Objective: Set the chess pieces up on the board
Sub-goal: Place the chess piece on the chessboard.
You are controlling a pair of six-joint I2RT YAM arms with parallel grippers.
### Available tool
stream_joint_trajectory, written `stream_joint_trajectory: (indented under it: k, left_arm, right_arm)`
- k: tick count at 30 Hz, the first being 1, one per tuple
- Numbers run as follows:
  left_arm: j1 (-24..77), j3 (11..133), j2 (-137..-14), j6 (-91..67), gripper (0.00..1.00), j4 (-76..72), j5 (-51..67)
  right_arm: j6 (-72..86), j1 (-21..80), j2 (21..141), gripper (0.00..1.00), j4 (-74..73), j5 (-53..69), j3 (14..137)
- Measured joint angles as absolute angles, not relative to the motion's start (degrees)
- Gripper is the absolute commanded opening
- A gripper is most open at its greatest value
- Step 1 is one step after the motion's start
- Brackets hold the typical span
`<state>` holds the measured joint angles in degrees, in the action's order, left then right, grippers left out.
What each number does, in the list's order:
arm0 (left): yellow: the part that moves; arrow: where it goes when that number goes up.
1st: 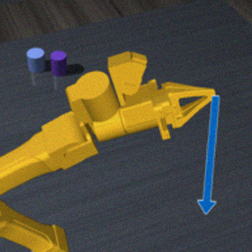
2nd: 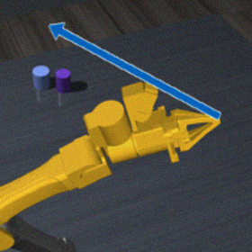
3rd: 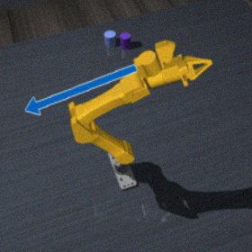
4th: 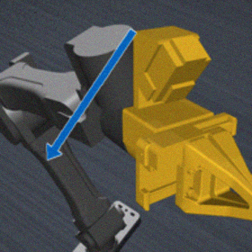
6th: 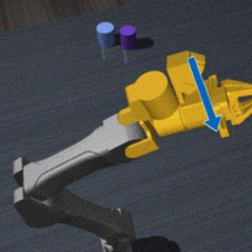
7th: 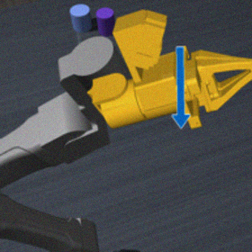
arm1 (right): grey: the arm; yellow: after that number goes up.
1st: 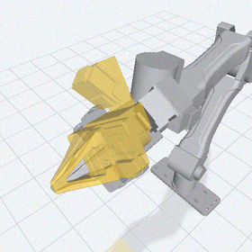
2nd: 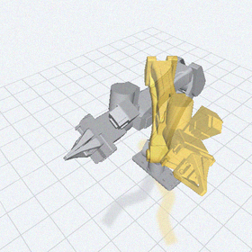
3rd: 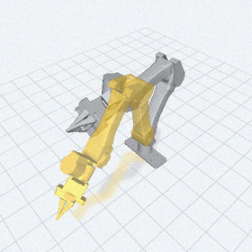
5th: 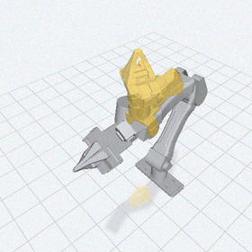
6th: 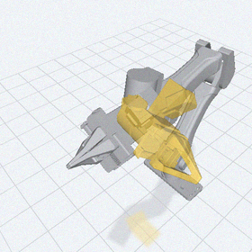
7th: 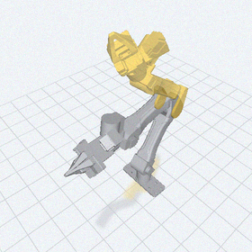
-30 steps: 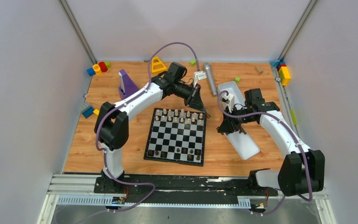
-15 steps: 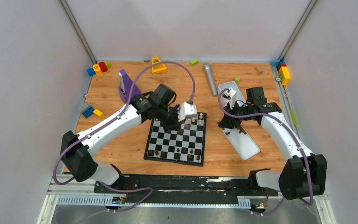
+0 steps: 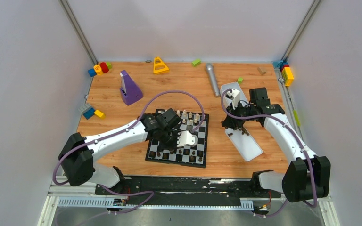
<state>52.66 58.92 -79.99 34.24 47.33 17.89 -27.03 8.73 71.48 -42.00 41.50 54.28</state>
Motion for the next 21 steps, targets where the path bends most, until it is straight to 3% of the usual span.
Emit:
stream_joint_trajectory:
  k: [21]
  left_arm:
    - [54.72, 54.37, -81.12, 33.93, 0.01, 41.95, 17.96]
  right_arm:
    - [-27.03, 8.73, 71.48, 0.0, -41.25, 39.9, 53.25]
